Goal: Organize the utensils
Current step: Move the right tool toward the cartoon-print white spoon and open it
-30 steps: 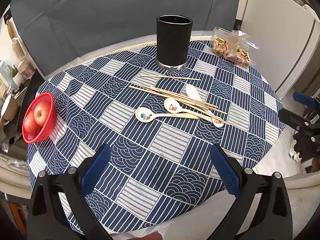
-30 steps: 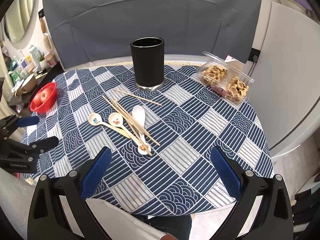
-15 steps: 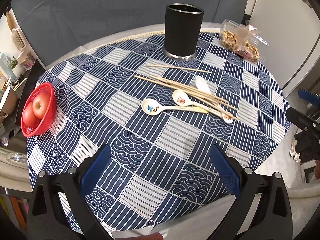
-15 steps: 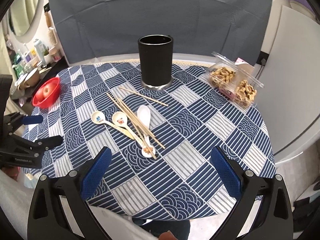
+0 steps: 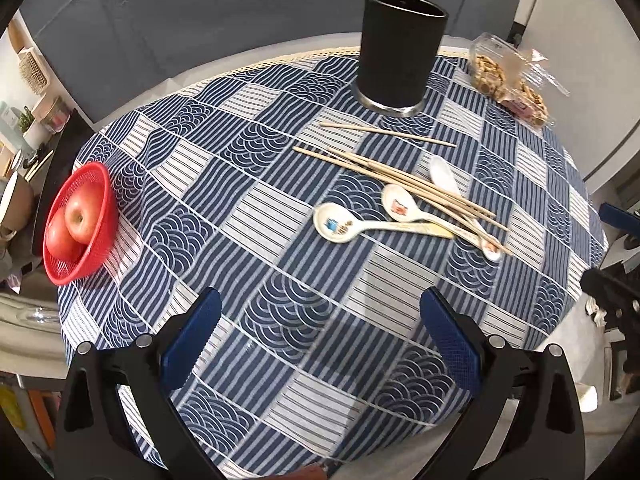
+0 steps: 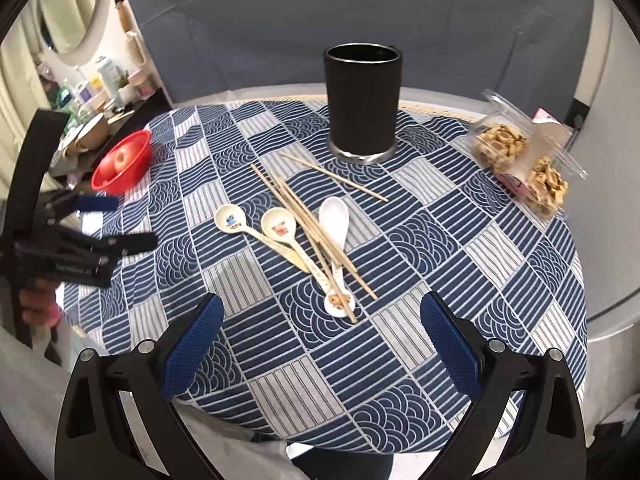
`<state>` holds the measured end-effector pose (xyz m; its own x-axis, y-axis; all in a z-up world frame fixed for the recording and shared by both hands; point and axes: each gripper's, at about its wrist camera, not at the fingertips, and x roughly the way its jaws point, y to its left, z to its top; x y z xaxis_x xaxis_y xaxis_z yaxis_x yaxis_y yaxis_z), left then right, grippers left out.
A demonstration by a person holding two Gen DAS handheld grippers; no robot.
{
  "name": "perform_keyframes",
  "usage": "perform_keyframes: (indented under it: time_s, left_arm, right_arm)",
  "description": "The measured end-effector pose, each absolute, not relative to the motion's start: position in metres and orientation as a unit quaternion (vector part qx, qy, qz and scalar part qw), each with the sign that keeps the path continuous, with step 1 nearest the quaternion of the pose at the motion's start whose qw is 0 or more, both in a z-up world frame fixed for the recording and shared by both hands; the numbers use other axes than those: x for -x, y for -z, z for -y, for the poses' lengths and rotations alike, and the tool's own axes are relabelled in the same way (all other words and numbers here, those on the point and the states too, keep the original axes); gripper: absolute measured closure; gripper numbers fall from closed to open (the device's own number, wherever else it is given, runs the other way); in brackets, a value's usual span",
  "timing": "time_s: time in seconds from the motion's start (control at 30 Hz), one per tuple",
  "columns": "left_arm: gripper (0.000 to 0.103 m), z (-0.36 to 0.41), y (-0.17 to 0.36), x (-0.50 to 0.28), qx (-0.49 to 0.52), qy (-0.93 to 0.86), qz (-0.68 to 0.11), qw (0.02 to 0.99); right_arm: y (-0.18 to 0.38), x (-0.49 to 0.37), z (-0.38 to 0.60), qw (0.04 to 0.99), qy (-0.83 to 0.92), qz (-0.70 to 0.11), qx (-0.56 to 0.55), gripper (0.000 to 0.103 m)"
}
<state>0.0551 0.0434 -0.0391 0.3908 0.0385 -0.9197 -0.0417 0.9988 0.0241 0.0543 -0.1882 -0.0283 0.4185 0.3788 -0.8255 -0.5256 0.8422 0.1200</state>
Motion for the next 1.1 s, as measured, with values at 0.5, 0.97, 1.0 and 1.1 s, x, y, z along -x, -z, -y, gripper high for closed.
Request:
perform_keyframes:
  time_s: [0.5, 0.97, 1.0, 1.1]
  left_arm:
    - [0.006, -0.072, 0.090, -0.108, 0.048, -0.007, -0.596, 0.802]
    - [0.006, -0.084, 0.131, -0.151, 0.074, -0.014, -0.615, 0.785]
    - [0.006, -0.083, 0.134, -0.152, 0.074, -0.014, -0.619, 0.782]
    - [0.006, -0.083, 0.143, -0.153, 0.073, -0.011, -0.626, 0.776]
  right_arm:
    - [0.051, -0.070, 0.169, 0.819, -0.290, -0.488, 0.088, 0.009]
    - [0.077, -0.081, 0.159, 0.794, -0.310, -0.515, 0.094, 0.037]
    - [0.077, -0.081, 0.158, 0.792, -0.313, -0.515, 0.094, 0.038]
    - [0.077, -0.081, 0.156, 0.791, -0.321, -0.512, 0.098, 0.042]
